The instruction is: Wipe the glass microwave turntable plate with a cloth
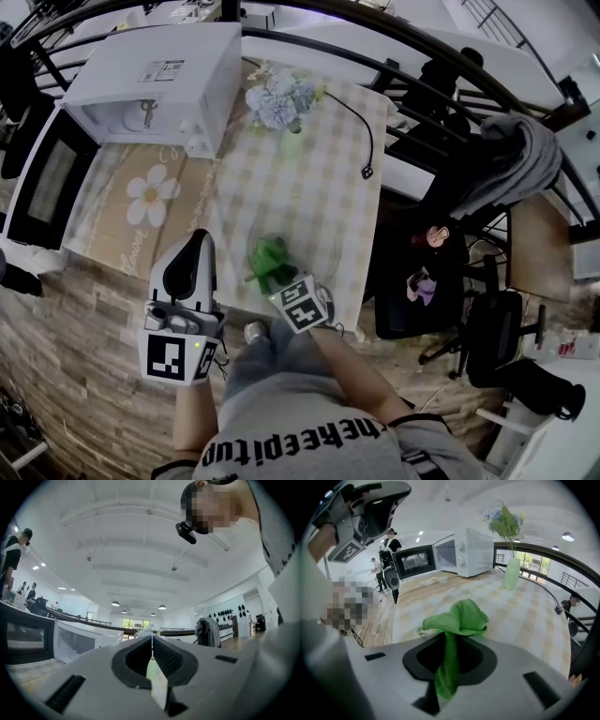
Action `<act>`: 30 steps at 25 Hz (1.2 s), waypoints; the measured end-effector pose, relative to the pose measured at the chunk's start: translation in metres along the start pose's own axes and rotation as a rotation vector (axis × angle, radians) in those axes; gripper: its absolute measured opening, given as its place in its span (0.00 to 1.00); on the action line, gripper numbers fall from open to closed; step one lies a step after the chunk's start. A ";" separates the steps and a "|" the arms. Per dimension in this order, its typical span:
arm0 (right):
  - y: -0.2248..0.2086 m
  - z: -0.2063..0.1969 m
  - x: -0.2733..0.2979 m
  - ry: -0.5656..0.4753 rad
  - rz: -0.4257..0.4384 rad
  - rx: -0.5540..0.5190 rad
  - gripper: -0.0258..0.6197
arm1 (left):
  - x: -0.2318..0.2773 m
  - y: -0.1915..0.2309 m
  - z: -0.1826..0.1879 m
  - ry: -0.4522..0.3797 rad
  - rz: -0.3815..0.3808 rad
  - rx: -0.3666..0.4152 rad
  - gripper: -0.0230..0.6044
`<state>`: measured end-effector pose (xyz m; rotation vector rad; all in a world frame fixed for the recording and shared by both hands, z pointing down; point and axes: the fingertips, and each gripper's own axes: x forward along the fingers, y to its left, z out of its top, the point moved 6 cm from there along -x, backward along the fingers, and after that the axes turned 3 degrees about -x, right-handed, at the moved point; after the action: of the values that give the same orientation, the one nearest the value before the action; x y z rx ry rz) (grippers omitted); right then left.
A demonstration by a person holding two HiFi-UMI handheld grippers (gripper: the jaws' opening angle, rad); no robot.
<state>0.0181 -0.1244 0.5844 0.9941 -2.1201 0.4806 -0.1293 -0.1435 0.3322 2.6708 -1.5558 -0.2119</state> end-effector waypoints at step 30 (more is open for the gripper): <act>-0.104 -0.043 -0.062 -0.040 -0.239 0.256 0.13 | 0.005 -0.022 0.004 -0.010 -0.066 0.000 0.05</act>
<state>0.1450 -0.1333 0.5687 1.3931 -1.9732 0.6258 -0.1083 -0.1365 0.3257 2.7273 -1.4719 -0.2274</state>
